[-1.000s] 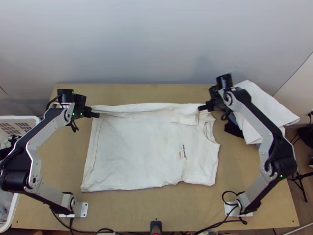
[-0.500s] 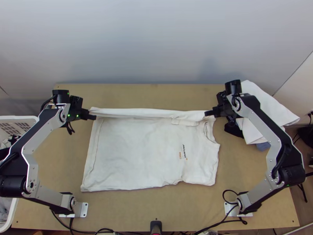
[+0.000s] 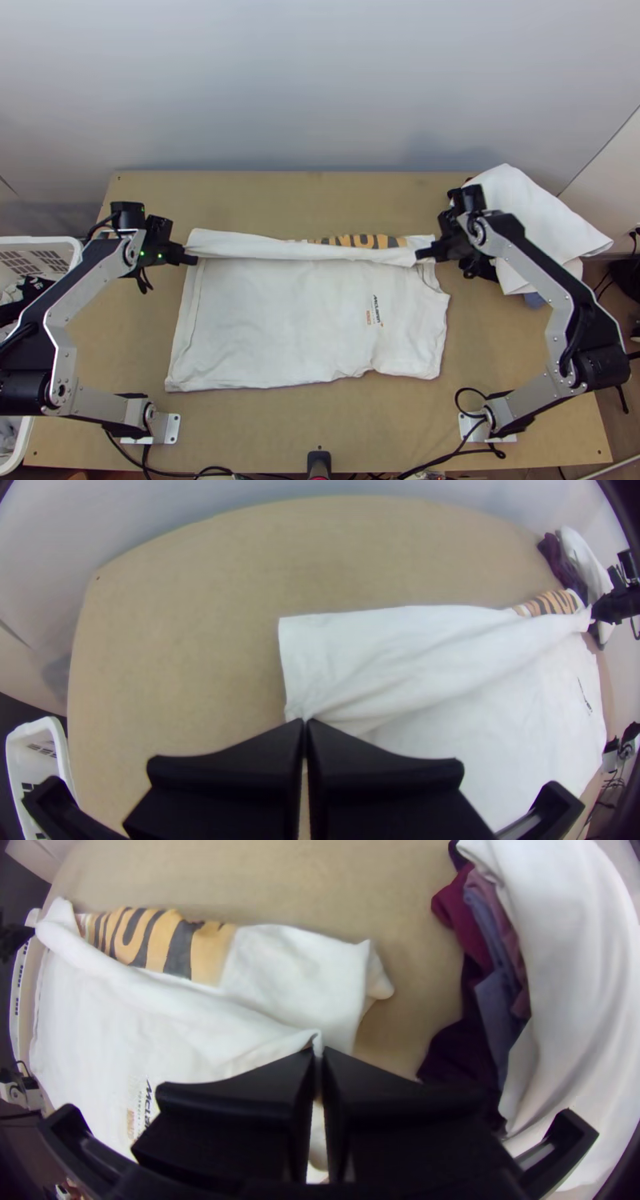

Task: Fold the t-shirt

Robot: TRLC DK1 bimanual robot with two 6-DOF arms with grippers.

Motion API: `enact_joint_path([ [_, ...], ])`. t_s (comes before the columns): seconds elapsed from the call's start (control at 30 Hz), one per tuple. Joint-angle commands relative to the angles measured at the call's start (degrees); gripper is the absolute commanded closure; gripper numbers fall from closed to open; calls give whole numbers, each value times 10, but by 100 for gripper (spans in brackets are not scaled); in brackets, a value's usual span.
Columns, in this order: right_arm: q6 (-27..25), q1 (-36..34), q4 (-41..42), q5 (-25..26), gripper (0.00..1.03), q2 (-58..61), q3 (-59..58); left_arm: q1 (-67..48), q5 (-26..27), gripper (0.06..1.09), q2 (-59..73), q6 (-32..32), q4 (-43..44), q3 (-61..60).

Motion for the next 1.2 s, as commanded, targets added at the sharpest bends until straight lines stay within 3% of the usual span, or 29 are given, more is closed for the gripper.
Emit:
enact_joint_path([
  [0.0,1,9,25,-1,100,22,-29,-2,2,102,25,9,24,-23],
  [0.07,0,3,26,-1,96,33,-25,-2,2,99,30,13,24,-27],
  [0.13,0,2,26,-1,88,37,-22,-4,2,90,28,17,24,-32],
  [0.17,-1,1,26,0,85,37,-21,-4,2,77,27,20,24,-35],
  [0.2,-1,0,26,0,83,36,-20,-6,2,54,27,23,19,-36],
  [0.23,-1,-2,26,-1,80,35,-19,-7,2,38,26,24,16,-37],
  [0.37,0,-5,13,0,45,26,-17,-13,2,11,-3,28,15,-53],
  [0.43,-11,3,-11,0,17,18,-13,-14,2,10,-23,28,15,-59],
  [0.47,-18,9,-30,0,7,13,-10,-14,2,10,-32,28,14,-60],
  [0.5,-24,12,-46,0,4,7,-3,-14,2,10,-40,28,12,-59],
  [0.7,-48,-13,-55,0,4,-47,26,27,16,10,-104,56,-11,-33],
  [0.83,-52,-14,-85,0,4,-82,15,32,34,10,-165,118,-75,-37],
  [0.97,-66,24,-119,0,4,-124,-44,-7,35,11,-243,175,-111,-88],
  [1.17,-78,90,-132,1,4,-213,-149,-91,36,11,-334,255,-234,-124],
])
